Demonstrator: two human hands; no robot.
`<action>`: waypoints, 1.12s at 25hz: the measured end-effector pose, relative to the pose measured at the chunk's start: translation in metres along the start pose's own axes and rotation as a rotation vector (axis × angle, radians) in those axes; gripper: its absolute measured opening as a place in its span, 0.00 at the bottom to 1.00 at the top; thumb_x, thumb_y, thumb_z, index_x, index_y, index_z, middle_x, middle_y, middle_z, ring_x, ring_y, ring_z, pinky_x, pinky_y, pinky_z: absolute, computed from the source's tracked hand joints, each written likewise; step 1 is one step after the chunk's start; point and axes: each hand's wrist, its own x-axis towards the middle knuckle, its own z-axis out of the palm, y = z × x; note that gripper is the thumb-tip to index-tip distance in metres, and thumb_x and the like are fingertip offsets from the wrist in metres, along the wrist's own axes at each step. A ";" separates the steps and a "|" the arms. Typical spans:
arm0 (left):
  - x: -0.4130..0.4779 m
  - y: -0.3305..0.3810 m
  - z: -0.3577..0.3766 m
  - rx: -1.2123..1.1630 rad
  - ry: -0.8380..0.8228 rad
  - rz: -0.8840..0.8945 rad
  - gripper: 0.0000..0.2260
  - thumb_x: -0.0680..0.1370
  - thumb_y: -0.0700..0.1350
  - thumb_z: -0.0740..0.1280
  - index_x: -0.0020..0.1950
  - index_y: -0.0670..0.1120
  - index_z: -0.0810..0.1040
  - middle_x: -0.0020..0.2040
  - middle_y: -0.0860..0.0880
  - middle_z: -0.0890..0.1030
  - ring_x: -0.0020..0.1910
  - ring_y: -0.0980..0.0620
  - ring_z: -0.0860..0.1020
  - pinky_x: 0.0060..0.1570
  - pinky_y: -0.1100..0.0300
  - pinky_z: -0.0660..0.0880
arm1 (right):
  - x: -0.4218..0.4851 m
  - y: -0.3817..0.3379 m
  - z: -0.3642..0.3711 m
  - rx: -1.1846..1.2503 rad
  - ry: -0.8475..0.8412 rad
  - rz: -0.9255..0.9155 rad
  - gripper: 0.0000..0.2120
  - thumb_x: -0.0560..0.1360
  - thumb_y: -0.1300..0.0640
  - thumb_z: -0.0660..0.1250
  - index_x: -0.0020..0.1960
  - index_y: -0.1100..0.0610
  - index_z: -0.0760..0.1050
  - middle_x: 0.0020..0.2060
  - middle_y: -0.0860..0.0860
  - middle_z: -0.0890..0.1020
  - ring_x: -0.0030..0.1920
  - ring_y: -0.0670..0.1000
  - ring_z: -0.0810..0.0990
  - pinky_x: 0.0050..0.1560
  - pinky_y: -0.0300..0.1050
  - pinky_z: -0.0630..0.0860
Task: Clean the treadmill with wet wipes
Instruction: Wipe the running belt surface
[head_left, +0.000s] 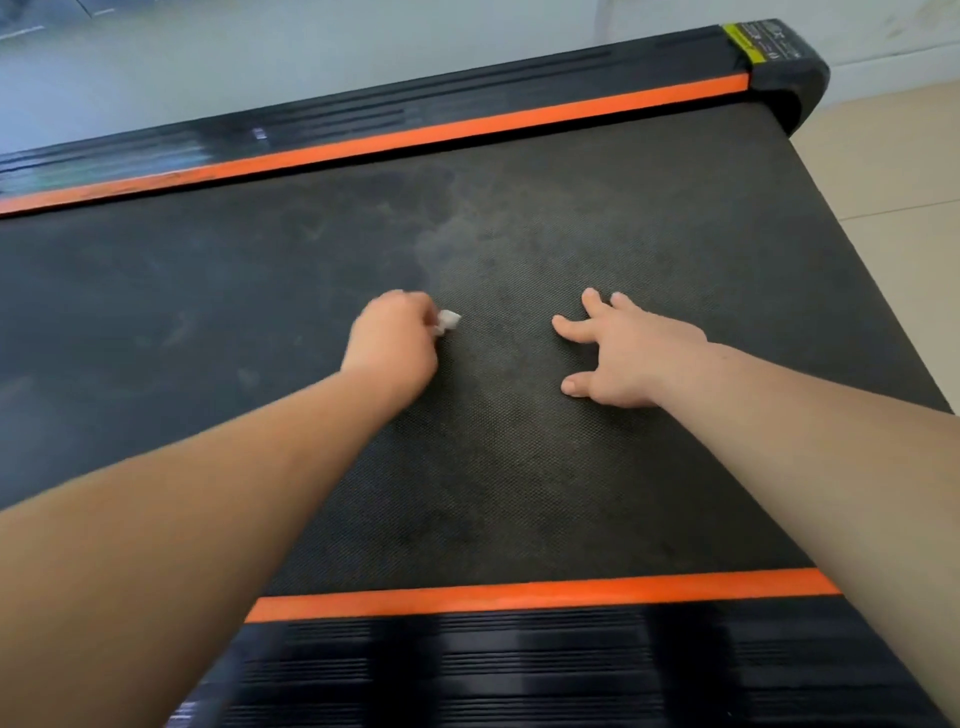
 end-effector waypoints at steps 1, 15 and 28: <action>0.004 -0.003 -0.001 -0.057 0.018 -0.108 0.07 0.78 0.39 0.65 0.50 0.47 0.81 0.49 0.48 0.80 0.51 0.44 0.78 0.48 0.55 0.74 | 0.000 0.000 0.000 -0.004 -0.002 0.003 0.37 0.78 0.35 0.65 0.80 0.31 0.47 0.82 0.41 0.43 0.83 0.50 0.43 0.71 0.66 0.67; -0.013 0.032 0.005 -0.013 -0.088 0.002 0.10 0.77 0.36 0.63 0.49 0.50 0.80 0.51 0.48 0.80 0.54 0.44 0.78 0.53 0.53 0.75 | -0.001 0.002 -0.001 0.059 0.021 0.019 0.38 0.78 0.36 0.67 0.79 0.30 0.49 0.82 0.41 0.43 0.83 0.49 0.43 0.74 0.61 0.62; -0.070 0.081 0.022 -0.089 -0.264 0.279 0.09 0.78 0.39 0.65 0.53 0.50 0.82 0.52 0.49 0.79 0.54 0.46 0.78 0.54 0.55 0.74 | -0.008 0.006 -0.007 0.073 -0.019 -0.036 0.38 0.79 0.55 0.61 0.80 0.32 0.49 0.82 0.40 0.41 0.82 0.47 0.42 0.76 0.63 0.61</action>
